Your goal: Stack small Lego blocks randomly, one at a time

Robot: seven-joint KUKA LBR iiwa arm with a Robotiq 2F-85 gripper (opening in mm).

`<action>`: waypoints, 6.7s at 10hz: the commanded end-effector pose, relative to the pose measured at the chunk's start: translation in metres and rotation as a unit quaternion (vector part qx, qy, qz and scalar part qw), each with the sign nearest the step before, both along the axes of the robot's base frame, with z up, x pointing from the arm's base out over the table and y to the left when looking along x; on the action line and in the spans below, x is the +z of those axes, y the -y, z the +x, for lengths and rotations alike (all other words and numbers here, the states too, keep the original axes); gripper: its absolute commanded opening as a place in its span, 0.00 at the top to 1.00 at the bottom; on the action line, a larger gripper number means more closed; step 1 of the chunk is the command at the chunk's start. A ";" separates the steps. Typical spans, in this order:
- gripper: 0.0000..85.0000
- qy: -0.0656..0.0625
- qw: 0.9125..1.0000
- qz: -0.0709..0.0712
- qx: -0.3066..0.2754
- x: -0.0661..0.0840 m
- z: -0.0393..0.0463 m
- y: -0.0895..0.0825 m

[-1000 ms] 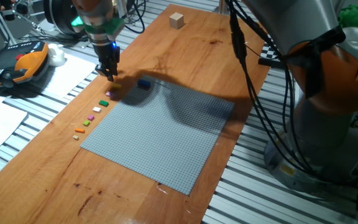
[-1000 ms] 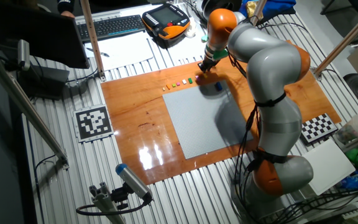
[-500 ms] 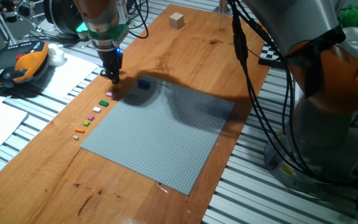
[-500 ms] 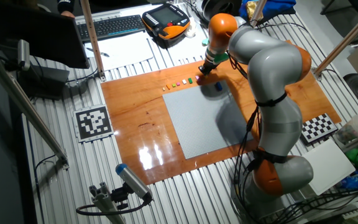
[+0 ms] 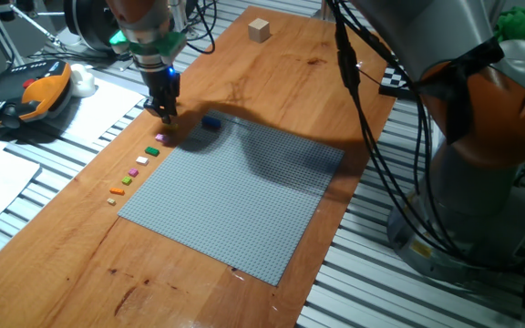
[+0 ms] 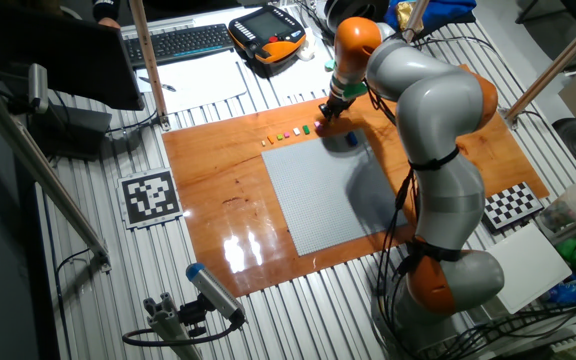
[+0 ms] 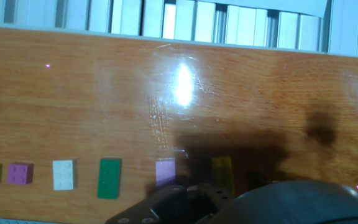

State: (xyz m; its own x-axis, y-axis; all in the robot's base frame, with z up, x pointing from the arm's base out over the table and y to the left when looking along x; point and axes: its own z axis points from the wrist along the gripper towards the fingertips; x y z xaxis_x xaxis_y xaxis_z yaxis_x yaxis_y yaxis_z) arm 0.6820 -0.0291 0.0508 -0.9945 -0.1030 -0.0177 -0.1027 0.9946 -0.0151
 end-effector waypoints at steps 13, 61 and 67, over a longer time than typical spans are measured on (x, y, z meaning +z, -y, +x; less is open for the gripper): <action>0.60 0.011 0.999 0.015 0.027 -0.021 0.0028 -0.002; 1.00 0.013 0.999 0.000 -0.045 -0.002 -0.0816 0.046; 1.00 0.015 0.999 -0.002 -0.045 -0.003 -0.0806 0.046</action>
State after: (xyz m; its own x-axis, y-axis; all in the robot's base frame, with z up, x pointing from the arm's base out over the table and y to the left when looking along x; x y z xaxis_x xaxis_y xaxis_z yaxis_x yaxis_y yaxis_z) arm 0.6015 -0.0754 0.0474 -0.9988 -0.0140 -0.0478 -0.0130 0.9997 -0.0204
